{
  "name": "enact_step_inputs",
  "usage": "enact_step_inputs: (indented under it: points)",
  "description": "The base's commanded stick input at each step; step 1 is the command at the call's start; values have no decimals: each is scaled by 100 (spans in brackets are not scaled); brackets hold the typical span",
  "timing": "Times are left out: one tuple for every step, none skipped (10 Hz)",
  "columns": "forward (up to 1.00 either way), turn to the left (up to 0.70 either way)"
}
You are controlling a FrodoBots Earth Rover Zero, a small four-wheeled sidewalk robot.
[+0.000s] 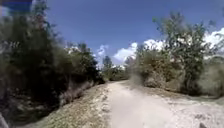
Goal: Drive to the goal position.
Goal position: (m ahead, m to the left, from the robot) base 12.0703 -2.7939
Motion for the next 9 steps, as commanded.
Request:
enact_step_inputs:
  points:
    - [44,-27]
    - [44,-17]
    - [44,2]
    - [44,2]
    - [44,2]
    - [44,2]
    - [44,2]
    - [44,2]
    - [44,2]
